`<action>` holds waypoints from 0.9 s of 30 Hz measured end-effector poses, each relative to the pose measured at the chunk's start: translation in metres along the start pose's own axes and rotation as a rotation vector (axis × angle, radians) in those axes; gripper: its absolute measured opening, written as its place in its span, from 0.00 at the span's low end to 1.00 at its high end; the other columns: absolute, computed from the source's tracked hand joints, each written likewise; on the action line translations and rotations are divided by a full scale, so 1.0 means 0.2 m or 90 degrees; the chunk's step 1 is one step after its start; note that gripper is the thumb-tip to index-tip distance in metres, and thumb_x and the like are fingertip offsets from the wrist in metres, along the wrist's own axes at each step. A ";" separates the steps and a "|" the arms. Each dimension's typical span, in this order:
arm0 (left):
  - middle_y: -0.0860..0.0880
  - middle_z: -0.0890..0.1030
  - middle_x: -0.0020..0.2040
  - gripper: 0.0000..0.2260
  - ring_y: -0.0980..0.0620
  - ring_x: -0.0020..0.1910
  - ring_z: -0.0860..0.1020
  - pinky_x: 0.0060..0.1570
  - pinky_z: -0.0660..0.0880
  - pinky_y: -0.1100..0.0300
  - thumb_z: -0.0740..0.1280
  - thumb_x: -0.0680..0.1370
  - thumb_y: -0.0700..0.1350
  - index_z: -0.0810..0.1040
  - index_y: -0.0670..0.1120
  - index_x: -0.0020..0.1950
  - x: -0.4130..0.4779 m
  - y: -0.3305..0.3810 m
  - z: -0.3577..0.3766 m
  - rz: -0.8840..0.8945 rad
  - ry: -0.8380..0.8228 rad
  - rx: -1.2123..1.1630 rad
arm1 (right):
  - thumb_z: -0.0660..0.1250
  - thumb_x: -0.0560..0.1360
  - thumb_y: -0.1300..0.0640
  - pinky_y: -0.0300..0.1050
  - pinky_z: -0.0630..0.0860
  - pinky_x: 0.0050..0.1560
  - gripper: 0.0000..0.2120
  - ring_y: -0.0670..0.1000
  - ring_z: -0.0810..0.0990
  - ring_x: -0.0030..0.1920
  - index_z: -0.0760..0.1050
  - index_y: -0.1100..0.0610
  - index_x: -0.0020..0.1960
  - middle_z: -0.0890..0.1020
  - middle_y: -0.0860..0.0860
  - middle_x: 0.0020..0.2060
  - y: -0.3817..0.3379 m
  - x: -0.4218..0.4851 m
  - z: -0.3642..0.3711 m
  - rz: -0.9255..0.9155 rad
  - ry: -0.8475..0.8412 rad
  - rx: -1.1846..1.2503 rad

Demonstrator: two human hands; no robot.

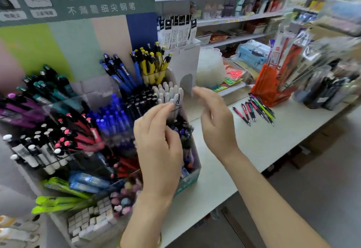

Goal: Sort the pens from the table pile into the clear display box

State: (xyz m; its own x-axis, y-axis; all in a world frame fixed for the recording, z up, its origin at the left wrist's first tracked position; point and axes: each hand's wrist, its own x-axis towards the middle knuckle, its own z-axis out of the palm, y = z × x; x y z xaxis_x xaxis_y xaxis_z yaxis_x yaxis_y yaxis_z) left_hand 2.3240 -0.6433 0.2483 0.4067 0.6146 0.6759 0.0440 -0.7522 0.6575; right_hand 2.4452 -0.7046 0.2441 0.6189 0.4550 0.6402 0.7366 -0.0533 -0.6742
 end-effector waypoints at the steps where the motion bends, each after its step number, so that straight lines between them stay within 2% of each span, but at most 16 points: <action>1: 0.50 0.77 0.60 0.18 0.56 0.61 0.69 0.64 0.64 0.67 0.59 0.75 0.34 0.78 0.41 0.63 -0.03 0.03 0.07 -0.005 -0.027 -0.023 | 0.53 0.69 0.73 0.50 0.71 0.66 0.26 0.50 0.73 0.64 0.73 0.62 0.65 0.76 0.51 0.60 0.08 -0.02 -0.07 0.056 0.013 0.008; 3: 0.53 0.75 0.58 0.19 0.55 0.59 0.71 0.62 0.64 0.69 0.60 0.73 0.32 0.78 0.42 0.62 -0.08 0.09 0.24 -0.013 -0.096 -0.058 | 0.53 0.72 0.71 0.52 0.74 0.63 0.25 0.49 0.75 0.61 0.74 0.60 0.64 0.75 0.44 0.56 0.27 -0.07 -0.22 0.184 0.016 -0.009; 4: 0.55 0.75 0.57 0.19 0.54 0.58 0.72 0.61 0.66 0.65 0.59 0.73 0.33 0.78 0.42 0.62 -0.11 0.10 0.34 -0.026 -0.142 -0.075 | 0.53 0.73 0.71 0.53 0.75 0.62 0.24 0.49 0.76 0.60 0.74 0.59 0.64 0.75 0.44 0.55 0.38 -0.08 -0.29 0.252 0.011 -0.027; 6: 0.56 0.74 0.57 0.19 0.53 0.56 0.74 0.57 0.72 0.55 0.58 0.74 0.35 0.77 0.45 0.63 -0.16 0.12 0.55 -0.079 -0.245 -0.105 | 0.54 0.75 0.72 0.54 0.75 0.61 0.23 0.49 0.76 0.58 0.73 0.58 0.65 0.76 0.48 0.58 0.60 -0.11 -0.43 0.371 -0.003 -0.062; 7: 0.56 0.73 0.57 0.19 0.54 0.55 0.74 0.56 0.73 0.53 0.58 0.76 0.35 0.76 0.46 0.64 -0.18 0.12 0.66 -0.117 -0.291 -0.112 | 0.54 0.75 0.72 0.53 0.75 0.61 0.22 0.49 0.76 0.58 0.73 0.58 0.65 0.76 0.50 0.60 0.72 -0.12 -0.49 0.411 -0.010 -0.080; 10: 0.53 0.71 0.63 0.18 0.58 0.56 0.73 0.57 0.70 0.62 0.59 0.80 0.38 0.70 0.46 0.70 -0.20 0.09 1.06 -0.241 -0.410 -0.071 | 0.55 0.76 0.71 0.49 0.73 0.63 0.21 0.52 0.75 0.61 0.72 0.59 0.66 0.76 0.54 0.62 1.09 -0.07 -0.67 0.480 -0.024 -0.127; 12: 0.48 0.68 0.68 0.20 0.54 0.60 0.73 0.58 0.68 0.62 0.60 0.81 0.42 0.65 0.44 0.73 -0.19 0.04 1.38 -0.323 -0.461 -0.035 | 0.55 0.77 0.70 0.41 0.69 0.61 0.20 0.52 0.74 0.62 0.72 0.60 0.66 0.76 0.54 0.62 1.36 -0.01 -0.77 0.512 -0.036 -0.153; 15: 0.41 0.66 0.70 0.24 0.45 0.65 0.72 0.64 0.70 0.51 0.62 0.80 0.45 0.63 0.39 0.74 -0.13 -0.04 1.87 -0.453 -0.476 0.021 | 0.56 0.77 0.69 0.40 0.68 0.58 0.19 0.54 0.75 0.61 0.73 0.60 0.65 0.76 0.56 0.61 1.75 0.11 -0.92 0.555 -0.064 -0.188; 18: 0.37 0.69 0.66 0.23 0.39 0.66 0.68 0.59 0.65 0.55 0.64 0.79 0.48 0.66 0.35 0.68 -0.06 -0.09 2.26 -0.562 -0.454 0.129 | 0.59 0.77 0.67 0.47 0.71 0.60 0.17 0.57 0.76 0.59 0.75 0.61 0.63 0.78 0.58 0.59 2.05 0.22 -1.01 0.561 -0.138 -0.231; 21: 0.37 0.67 0.67 0.26 0.38 0.66 0.65 0.63 0.63 0.51 0.65 0.79 0.52 0.64 0.35 0.68 -0.01 -0.12 2.52 -0.576 -0.434 0.238 | 0.60 0.76 0.65 0.52 0.74 0.57 0.15 0.61 0.77 0.56 0.76 0.58 0.60 0.80 0.59 0.53 2.27 0.34 -0.98 0.515 -0.203 -0.248; 24: 0.38 0.64 0.69 0.31 0.39 0.68 0.62 0.63 0.65 0.49 0.65 0.79 0.54 0.59 0.37 0.72 0.03 -0.14 2.69 -0.554 -0.400 0.296 | 0.62 0.78 0.59 0.51 0.69 0.57 0.17 0.61 0.74 0.59 0.72 0.57 0.67 0.79 0.58 0.56 2.40 0.40 -0.91 0.483 -0.219 -0.326; 27: 0.40 0.64 0.69 0.33 0.40 0.67 0.63 0.60 0.68 0.50 0.65 0.78 0.57 0.58 0.38 0.73 0.06 -0.13 2.81 -0.512 -0.415 0.335 | 0.63 0.78 0.54 0.51 0.67 0.58 0.20 0.59 0.72 0.61 0.68 0.55 0.69 0.77 0.56 0.59 2.42 0.41 -0.85 0.458 -0.183 -0.398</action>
State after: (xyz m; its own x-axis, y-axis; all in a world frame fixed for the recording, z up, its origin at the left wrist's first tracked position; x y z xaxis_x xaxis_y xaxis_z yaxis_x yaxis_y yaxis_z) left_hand 2.8403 -0.7502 0.0514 0.4753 0.8357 -0.2752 0.8147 -0.2999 0.4962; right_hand 2.8983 -0.8439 0.0325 0.9460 0.3239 -0.0145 0.2738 -0.8220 -0.4993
